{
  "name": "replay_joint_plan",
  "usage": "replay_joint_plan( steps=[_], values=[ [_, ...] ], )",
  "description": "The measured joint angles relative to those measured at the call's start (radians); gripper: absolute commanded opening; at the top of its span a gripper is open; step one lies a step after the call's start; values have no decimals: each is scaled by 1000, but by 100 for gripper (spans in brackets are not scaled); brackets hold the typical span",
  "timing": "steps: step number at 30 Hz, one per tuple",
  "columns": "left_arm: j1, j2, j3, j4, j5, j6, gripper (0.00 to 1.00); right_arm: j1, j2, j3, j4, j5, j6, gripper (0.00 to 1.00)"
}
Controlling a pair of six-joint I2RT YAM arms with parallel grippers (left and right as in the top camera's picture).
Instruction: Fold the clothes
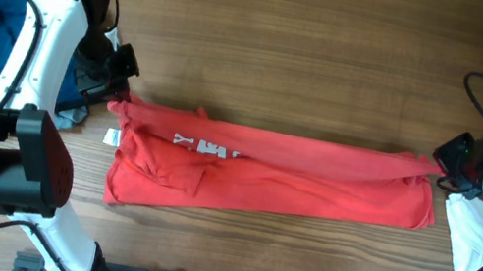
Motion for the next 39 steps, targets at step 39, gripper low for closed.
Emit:
replay_joint_plan(
  steps=[39],
  values=[
    [-57, -64, -294, -40, -4, 48, 4, -2, 0, 0, -148, 108, -67, 11]
  ],
)
